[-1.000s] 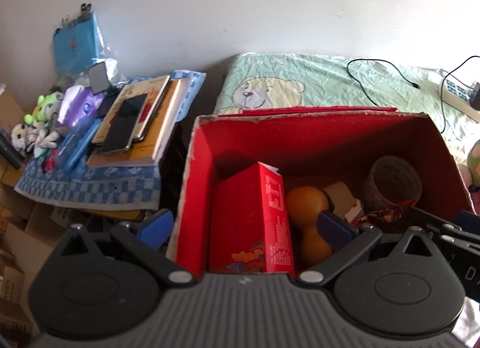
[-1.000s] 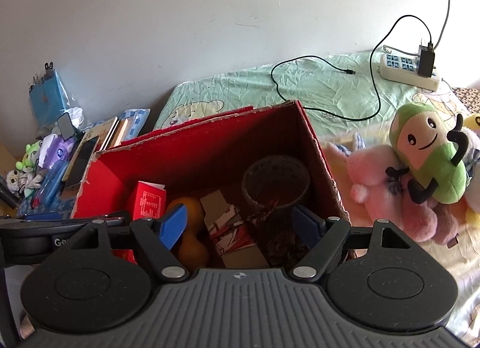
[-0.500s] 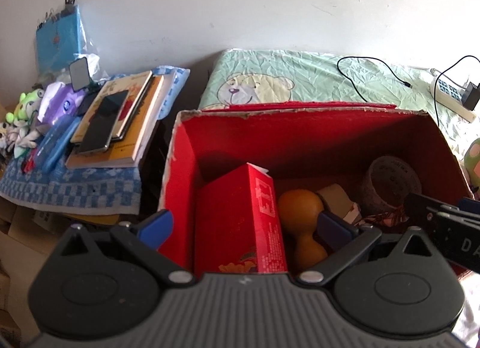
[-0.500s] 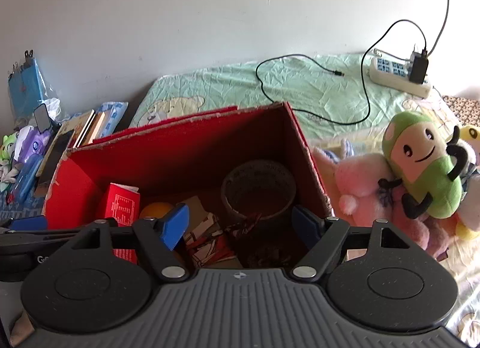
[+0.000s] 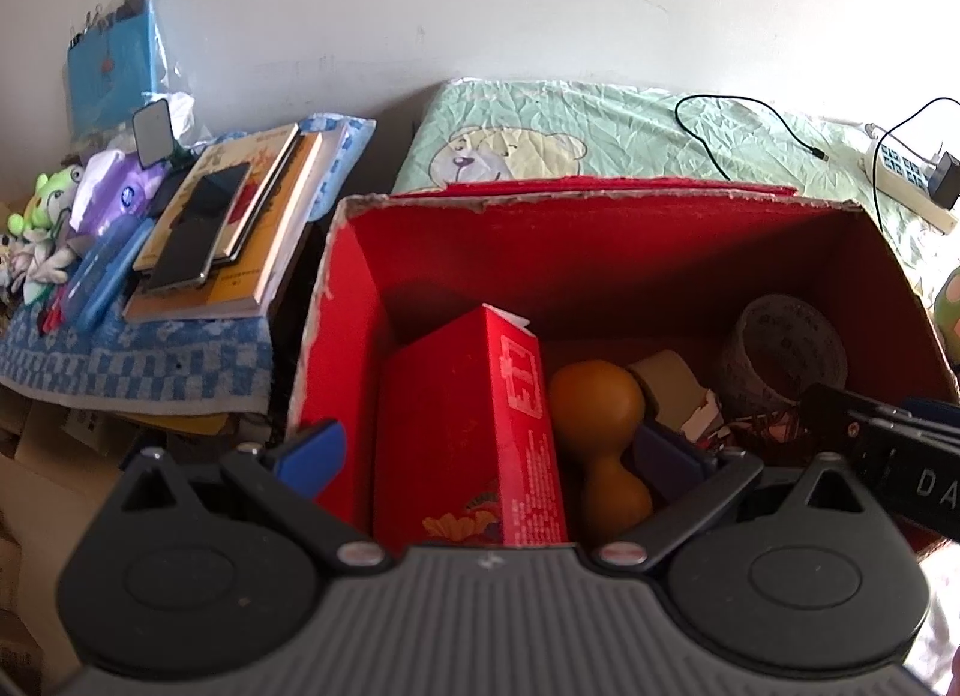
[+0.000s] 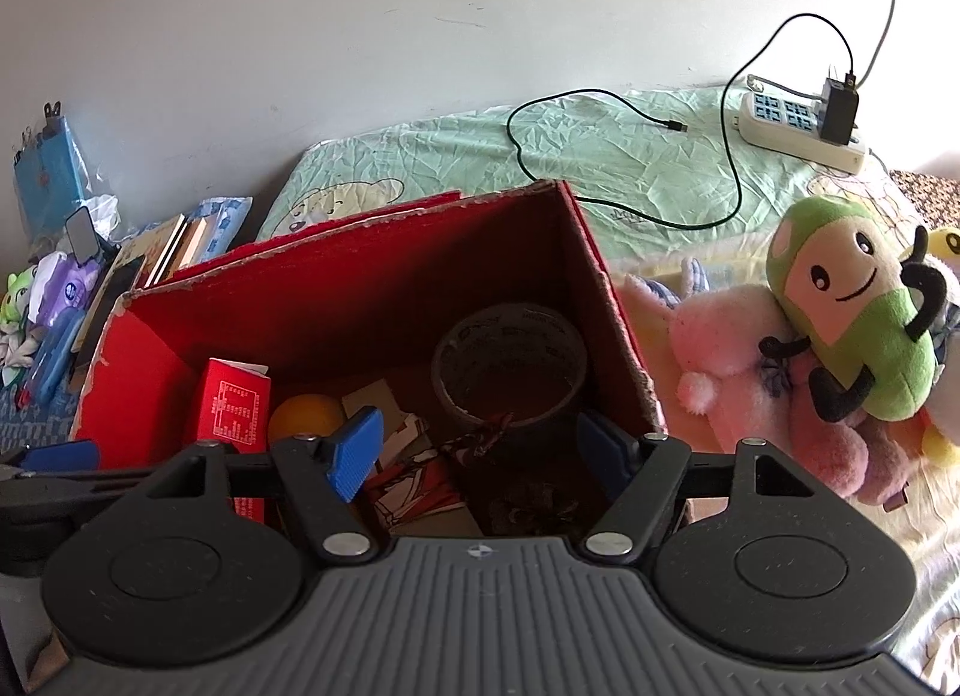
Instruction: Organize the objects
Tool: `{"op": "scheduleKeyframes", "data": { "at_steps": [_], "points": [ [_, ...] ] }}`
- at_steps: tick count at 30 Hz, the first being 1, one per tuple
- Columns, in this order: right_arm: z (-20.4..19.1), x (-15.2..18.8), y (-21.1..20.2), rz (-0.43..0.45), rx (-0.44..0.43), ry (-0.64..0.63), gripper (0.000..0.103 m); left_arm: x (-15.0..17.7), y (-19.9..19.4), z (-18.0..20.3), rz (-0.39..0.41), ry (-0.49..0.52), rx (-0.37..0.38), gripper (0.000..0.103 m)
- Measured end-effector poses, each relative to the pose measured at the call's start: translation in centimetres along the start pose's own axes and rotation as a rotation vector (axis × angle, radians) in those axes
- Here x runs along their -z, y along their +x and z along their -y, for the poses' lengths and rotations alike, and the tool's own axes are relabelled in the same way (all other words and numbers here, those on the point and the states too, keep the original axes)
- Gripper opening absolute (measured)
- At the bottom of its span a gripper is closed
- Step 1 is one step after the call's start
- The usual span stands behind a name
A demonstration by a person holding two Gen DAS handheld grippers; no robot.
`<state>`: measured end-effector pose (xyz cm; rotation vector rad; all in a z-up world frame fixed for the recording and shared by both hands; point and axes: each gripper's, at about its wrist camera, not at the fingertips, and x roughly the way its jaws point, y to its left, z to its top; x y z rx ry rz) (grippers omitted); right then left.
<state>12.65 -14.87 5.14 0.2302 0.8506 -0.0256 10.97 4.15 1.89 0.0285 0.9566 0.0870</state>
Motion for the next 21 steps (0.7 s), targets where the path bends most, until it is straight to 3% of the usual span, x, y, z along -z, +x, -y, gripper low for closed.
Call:
{"op": "scheduleKeyframes", "data": {
  "at_steps": [21],
  "points": [
    [-0.1,0.27,0.27,-0.012,-0.025,-0.011,0.074,0.3,0.07,0.06,-0.019,-0.013,-0.013,0.102]
  ]
}}
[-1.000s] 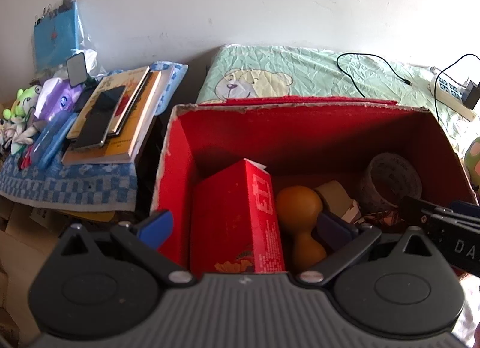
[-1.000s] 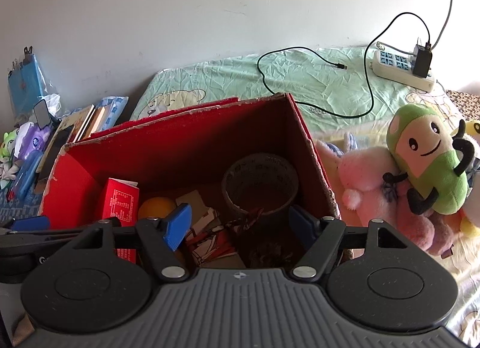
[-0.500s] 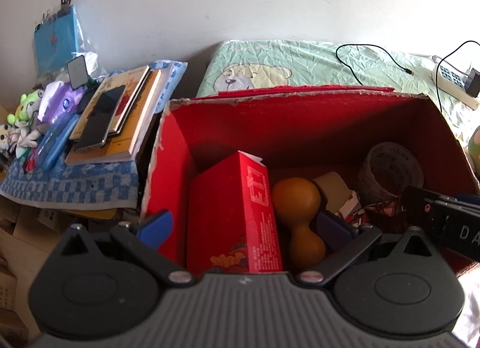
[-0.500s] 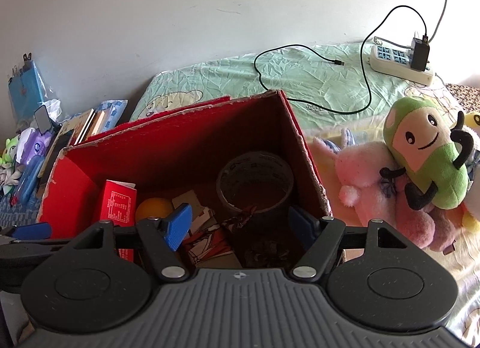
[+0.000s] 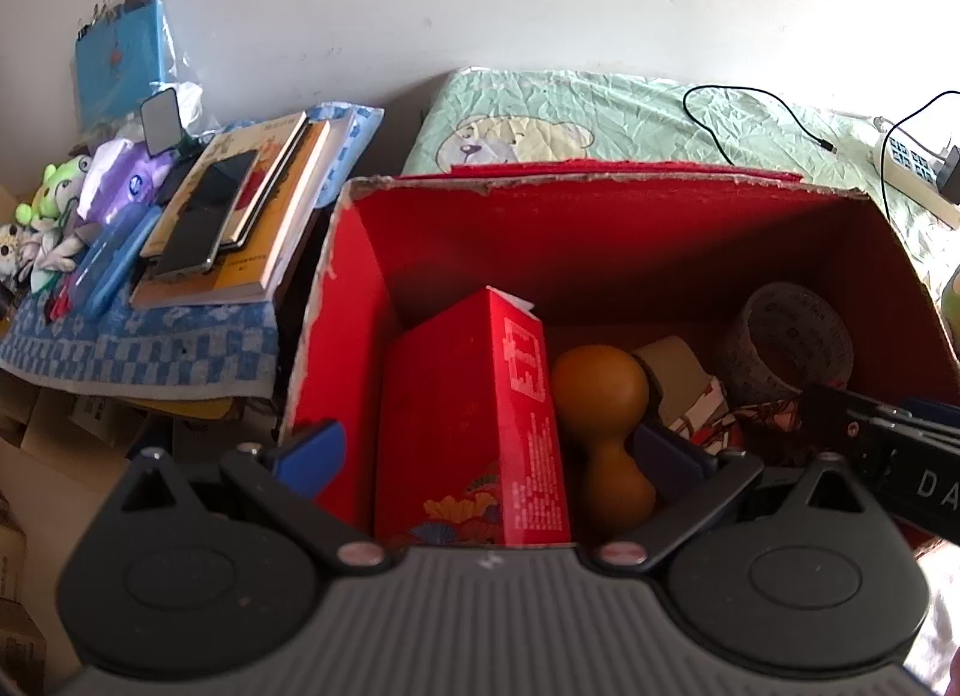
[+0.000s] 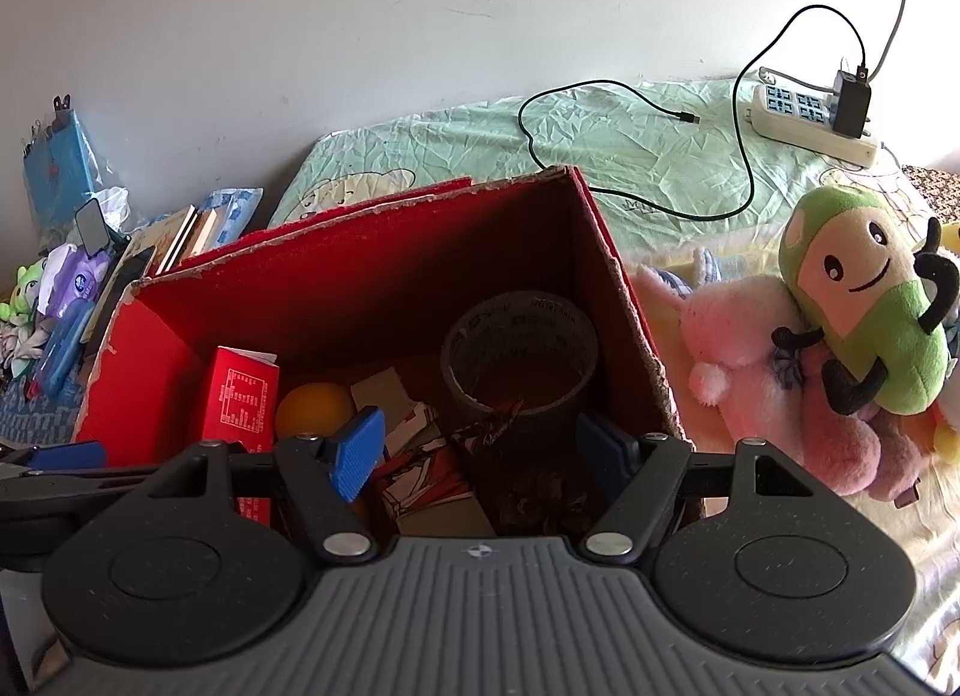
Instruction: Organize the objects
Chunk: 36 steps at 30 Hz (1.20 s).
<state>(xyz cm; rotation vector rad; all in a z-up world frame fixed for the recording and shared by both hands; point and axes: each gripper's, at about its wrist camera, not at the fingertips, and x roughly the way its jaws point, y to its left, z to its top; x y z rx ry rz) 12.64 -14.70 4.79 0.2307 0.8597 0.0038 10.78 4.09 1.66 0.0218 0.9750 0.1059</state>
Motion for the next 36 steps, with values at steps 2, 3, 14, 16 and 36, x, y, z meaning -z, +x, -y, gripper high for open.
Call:
{"op": "scheduleKeyframes", "data": {
  "at_steps": [2,3,14,16,36],
  "points": [
    [-0.01,0.01,0.02,0.001,0.0,-0.003,0.074,-0.01,-0.01,0.02,0.002,0.002,-0.002,0.102],
    [0.01,0.04,0.02,0.002,-0.001,-0.004,0.074,-0.01,0.0,0.01,0.002,0.002,-0.002,0.102],
    [0.79,0.14,-0.43,0.025,-0.019,0.02,0.073,0.1,0.24,0.52,-0.008,0.023,-0.001,0.102],
    [0.97,0.07,-0.46,0.027,-0.022,0.028,0.073,0.12,0.2,0.76,-0.007,0.034,0.0,0.102],
    [0.69,0.42,-0.7,0.033,-0.022,-0.02,0.073,0.84,-0.04,0.69,-0.009,0.015,-0.013,0.102]
  ]
}}
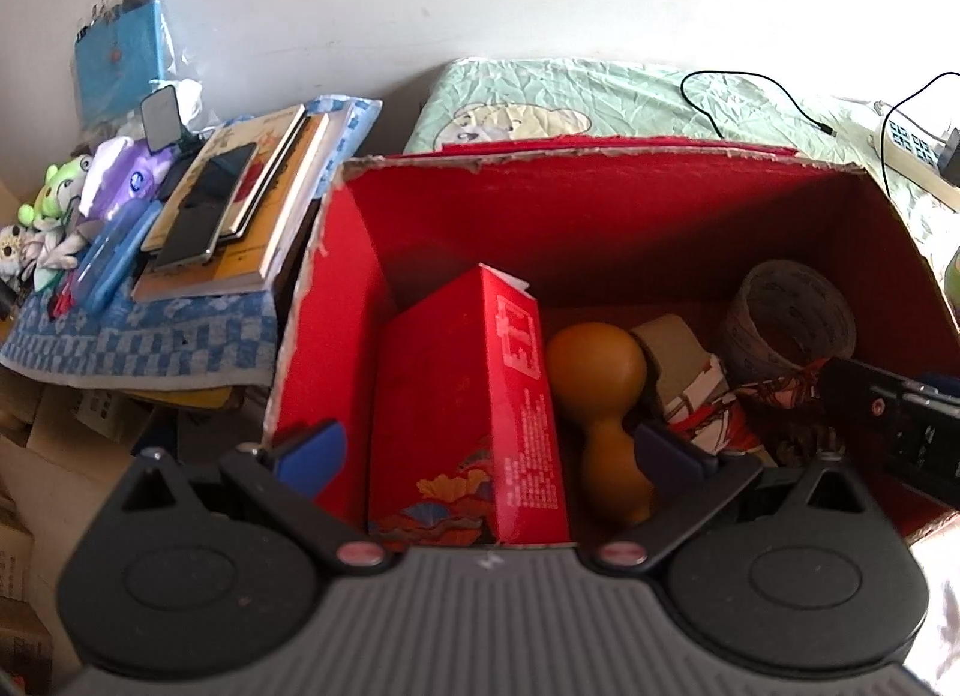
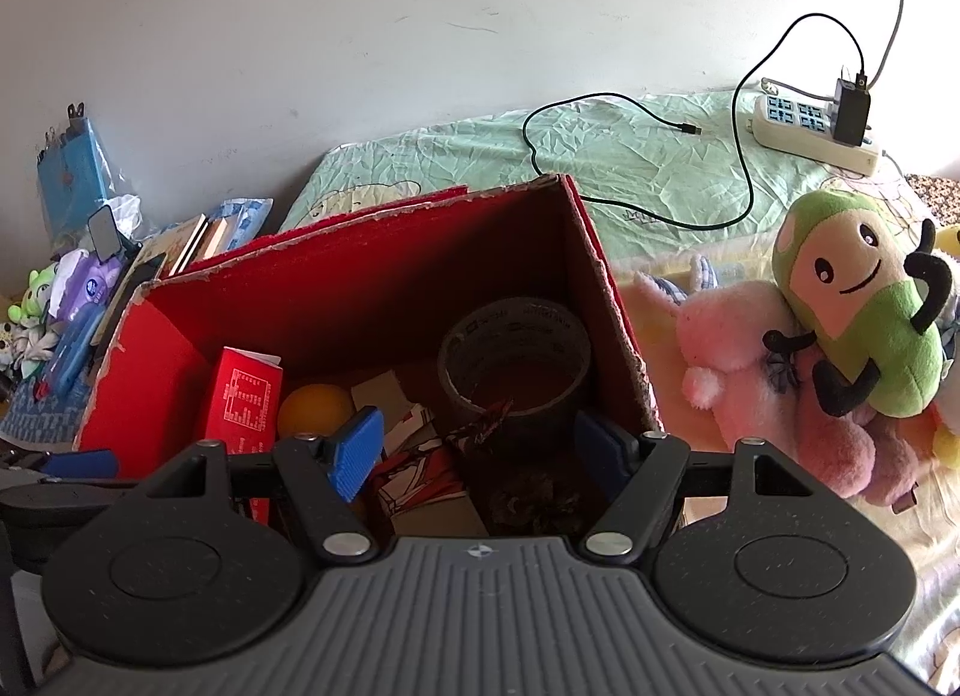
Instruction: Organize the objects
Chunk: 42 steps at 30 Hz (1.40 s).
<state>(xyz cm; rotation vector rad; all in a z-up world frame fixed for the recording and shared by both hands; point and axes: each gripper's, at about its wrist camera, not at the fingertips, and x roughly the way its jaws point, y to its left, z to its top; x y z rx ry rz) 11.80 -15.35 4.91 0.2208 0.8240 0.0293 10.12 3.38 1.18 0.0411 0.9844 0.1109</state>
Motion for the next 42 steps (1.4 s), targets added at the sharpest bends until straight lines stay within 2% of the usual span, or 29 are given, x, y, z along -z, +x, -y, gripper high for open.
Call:
{"op": "scheduleKeyframes", "data": {
  "at_steps": [28,42],
  "points": [
    [-0.7,0.2,0.2,-0.011,0.03,-0.054,0.076,0.5,1.0,-0.2,-0.031,-0.012,0.022,0.102],
    [-0.5,0.1,0.2,-0.014,0.012,-0.036,0.079,0.4,1.0,0.0,-0.026,-0.002,0.022,0.102]
  ]
}}
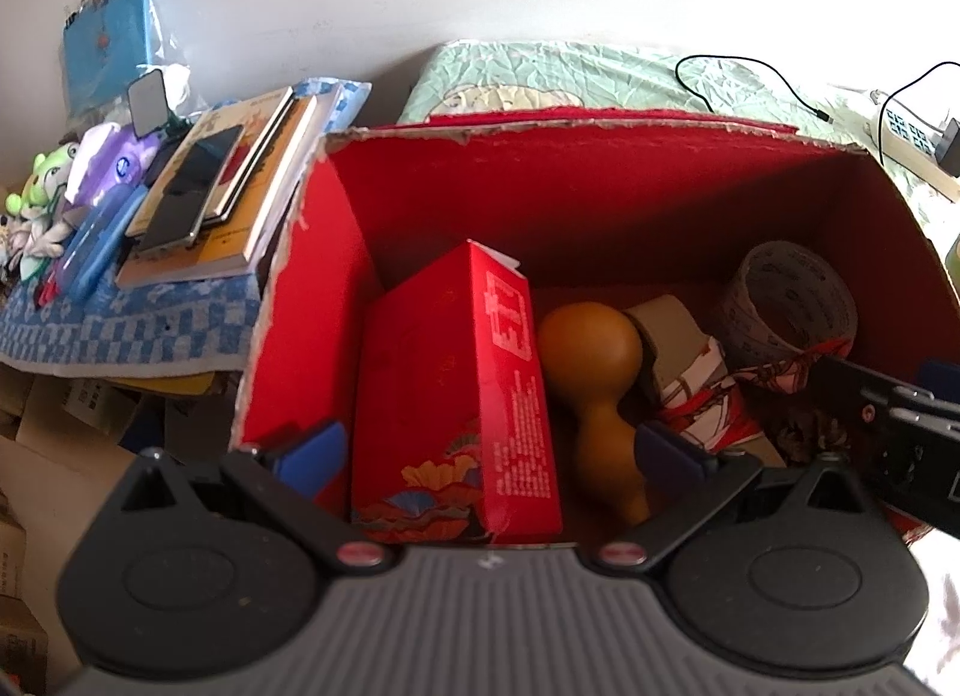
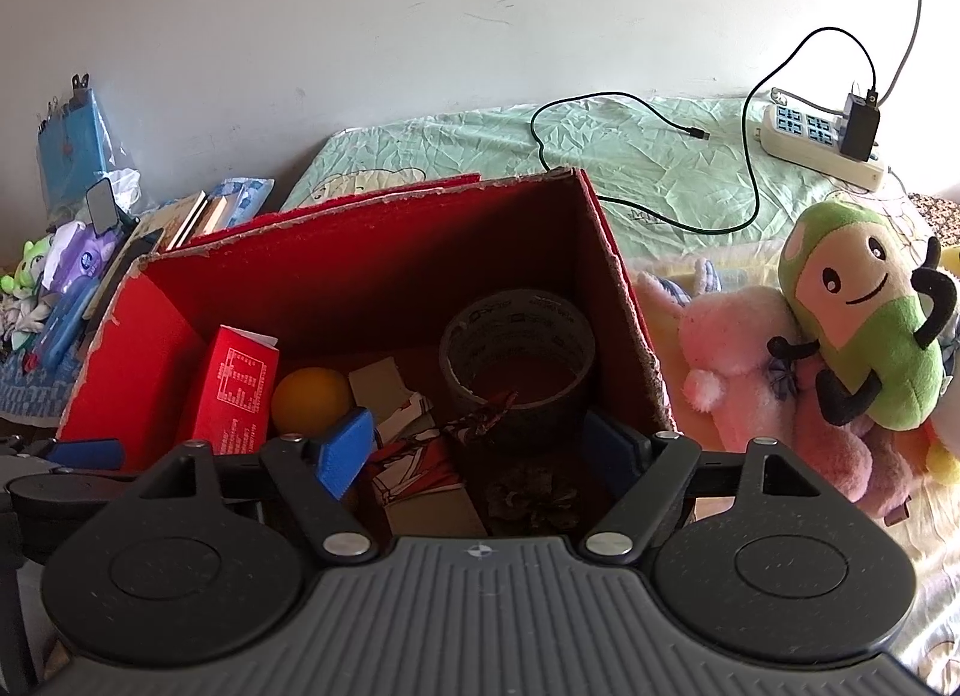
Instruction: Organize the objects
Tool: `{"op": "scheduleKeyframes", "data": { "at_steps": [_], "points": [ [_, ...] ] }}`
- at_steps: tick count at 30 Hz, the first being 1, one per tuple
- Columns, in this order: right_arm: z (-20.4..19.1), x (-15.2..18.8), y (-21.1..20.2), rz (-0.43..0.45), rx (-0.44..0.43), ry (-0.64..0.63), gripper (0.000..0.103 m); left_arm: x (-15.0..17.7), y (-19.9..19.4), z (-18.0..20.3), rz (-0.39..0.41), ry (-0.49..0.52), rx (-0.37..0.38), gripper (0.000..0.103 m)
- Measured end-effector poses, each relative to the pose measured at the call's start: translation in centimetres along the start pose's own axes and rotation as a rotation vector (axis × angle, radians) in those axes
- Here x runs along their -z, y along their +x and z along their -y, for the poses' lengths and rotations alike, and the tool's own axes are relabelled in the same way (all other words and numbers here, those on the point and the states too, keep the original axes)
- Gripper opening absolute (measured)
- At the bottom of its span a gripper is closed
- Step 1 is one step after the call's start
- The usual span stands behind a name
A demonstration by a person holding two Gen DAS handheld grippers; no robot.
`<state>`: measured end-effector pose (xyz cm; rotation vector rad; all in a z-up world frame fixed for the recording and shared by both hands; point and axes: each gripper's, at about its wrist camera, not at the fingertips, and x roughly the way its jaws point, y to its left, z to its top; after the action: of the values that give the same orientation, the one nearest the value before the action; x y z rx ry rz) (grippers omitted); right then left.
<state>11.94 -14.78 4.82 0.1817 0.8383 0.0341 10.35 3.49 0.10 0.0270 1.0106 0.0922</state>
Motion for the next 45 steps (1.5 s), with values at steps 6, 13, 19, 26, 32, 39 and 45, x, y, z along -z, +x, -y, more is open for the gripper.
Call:
{"op": "scheduleKeyframes", "data": {
  "at_steps": [6,13,19,26,32,39,45],
  "points": [
    [0.13,0.01,-0.09,0.005,-0.008,0.011,0.079,-0.08,0.06,0.09,-0.006,0.005,0.003,0.102],
    [0.14,0.04,-0.14,0.008,-0.007,0.018,0.077,-0.12,0.11,0.25,-0.011,0.01,0.003,0.102],
    [0.1,-0.06,-0.04,0.006,-0.001,0.012,0.077,-0.13,0.05,0.31,-0.012,0.012,0.005,0.102],
    [0.15,-0.06,-0.01,0.007,0.001,0.009,0.078,-0.09,-0.19,0.23,-0.007,0.012,0.006,0.102],
    [0.17,-0.07,-0.02,0.007,0.002,0.007,0.078,-0.16,-0.51,0.42,-0.003,0.02,-0.002,0.102],
    [0.09,-0.03,-0.12,0.012,0.004,0.005,0.078,-0.17,-0.49,0.33,-0.01,0.022,-0.004,0.102],
    [0.09,-0.06,-0.15,0.01,-0.003,0.013,0.077,-0.17,-0.38,0.64,-0.014,0.036,0.006,0.102]
  ]
}}
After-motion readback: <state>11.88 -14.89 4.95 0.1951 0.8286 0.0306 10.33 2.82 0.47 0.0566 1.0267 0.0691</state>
